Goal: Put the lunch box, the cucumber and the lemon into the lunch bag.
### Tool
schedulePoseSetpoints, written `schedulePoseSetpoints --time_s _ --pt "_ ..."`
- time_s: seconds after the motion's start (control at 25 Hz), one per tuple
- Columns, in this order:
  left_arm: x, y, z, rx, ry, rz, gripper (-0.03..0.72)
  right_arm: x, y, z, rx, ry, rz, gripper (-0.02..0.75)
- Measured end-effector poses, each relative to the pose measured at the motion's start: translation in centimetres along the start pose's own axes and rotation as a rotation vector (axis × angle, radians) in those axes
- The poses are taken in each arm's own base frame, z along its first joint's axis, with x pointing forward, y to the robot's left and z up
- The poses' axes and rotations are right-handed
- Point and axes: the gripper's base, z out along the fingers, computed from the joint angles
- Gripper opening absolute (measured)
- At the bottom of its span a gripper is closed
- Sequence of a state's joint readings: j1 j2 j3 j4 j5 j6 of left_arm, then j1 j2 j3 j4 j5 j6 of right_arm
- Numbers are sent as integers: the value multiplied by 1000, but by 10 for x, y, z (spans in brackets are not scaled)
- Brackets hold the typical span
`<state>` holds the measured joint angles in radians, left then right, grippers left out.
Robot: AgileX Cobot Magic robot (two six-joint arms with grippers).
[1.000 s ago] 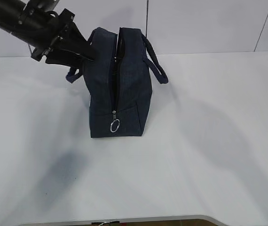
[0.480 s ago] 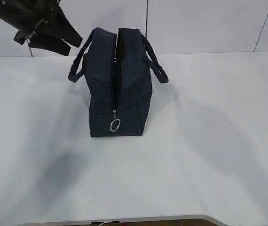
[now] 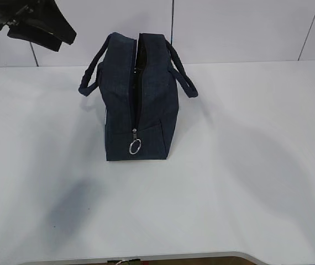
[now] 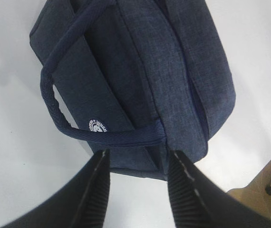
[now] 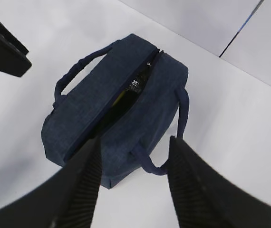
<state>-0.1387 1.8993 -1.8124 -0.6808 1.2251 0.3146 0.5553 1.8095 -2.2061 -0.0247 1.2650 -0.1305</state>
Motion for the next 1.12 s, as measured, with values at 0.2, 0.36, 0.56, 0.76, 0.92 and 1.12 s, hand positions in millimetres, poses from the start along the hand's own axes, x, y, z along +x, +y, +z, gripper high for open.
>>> schedulePoseSetpoints --time_s 0.2,0.36,0.56,0.76,0.92,1.12 --pt "1 -7 -11 -11 -19 14 295 20 3 -15 -6 32 -21 374" --pt "1 -12 -17 -11 -33 19 289 42 5 -34 8 -29 -49 374" --pt "2 -21 -29 -9 -57 18 288 78 10 -48 32 -176 -70 374" --pt "6 -37 -51 -11 -103 42 288 125 18 -37 46 -290 -81 374" --pt "10 -53 -66 -8 -133 70 288 155 22 -27 52 -346 -83 374" --pt "18 -78 -77 8 -145 125 269 169 25 -18 66 -463 -82 374"
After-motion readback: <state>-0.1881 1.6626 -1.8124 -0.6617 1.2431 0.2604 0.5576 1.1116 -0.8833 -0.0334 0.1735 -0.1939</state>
